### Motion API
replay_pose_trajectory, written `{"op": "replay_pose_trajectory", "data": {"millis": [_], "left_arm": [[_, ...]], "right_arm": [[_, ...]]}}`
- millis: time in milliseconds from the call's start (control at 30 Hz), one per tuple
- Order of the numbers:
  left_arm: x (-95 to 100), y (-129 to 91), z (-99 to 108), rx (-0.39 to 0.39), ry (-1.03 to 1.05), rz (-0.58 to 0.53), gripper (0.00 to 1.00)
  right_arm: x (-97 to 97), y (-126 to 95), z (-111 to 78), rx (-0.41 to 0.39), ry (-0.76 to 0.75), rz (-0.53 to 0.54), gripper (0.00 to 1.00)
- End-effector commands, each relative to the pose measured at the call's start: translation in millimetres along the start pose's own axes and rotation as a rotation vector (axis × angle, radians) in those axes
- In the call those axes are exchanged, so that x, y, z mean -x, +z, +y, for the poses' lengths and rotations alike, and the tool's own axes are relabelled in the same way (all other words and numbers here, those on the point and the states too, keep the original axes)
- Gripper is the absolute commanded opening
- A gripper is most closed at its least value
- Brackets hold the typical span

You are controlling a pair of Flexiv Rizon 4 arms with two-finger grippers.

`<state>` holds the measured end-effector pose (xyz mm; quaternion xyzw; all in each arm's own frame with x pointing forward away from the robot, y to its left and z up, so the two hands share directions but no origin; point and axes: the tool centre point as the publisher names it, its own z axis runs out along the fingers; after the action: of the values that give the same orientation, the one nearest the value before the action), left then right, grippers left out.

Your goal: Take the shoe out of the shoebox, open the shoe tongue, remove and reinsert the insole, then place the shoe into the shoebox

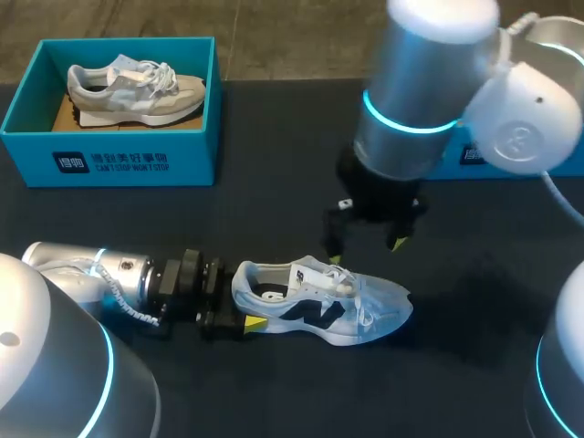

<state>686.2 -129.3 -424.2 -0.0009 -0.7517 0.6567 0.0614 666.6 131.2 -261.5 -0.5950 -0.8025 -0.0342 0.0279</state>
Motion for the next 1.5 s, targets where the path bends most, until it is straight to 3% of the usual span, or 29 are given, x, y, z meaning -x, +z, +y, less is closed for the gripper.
{"op": "replay_pose_trajectory", "data": {"millis": [33, 167, 333, 567, 900, 1300, 1500], "left_arm": [[-1.1, -2, 3, 0.000, 0.001, -0.004, 0.00], [-1.1, -2, 3, 0.000, 0.001, -0.004, 0.00], [-1.1, -2, 3, 0.000, 0.001, -0.004, 0.00], [-1.1, -2, 3, 0.000, 0.001, -0.004, 0.00], [-1.1, -2, 3, 0.000, 0.001, -0.004, 0.00], [-1.1, -2, 3, 0.000, 0.001, -0.004, 0.00], [-1.1, -2, 3, 0.000, 0.001, -0.004, 0.00]], "right_arm": [[-15.1, 6, 13.6, -0.112, 0.138, -0.108, 1.00], [-15.1, 6, 13.6, -0.112, 0.138, -0.108, 1.00], [-57.1, 17, 12.1, -0.101, 0.236, -0.275, 1.00], [-83.5, 30, 12.2, -0.061, 0.297, -0.396, 1.00], [-80.1, 47, 17.2, -0.034, 0.398, -0.463, 1.00], [-69.1, 62, 21.1, -0.025, 0.450, -0.465, 1.00], [-65.2, 73, 25.2, -0.048, 0.407, -0.430, 1.00]]}}
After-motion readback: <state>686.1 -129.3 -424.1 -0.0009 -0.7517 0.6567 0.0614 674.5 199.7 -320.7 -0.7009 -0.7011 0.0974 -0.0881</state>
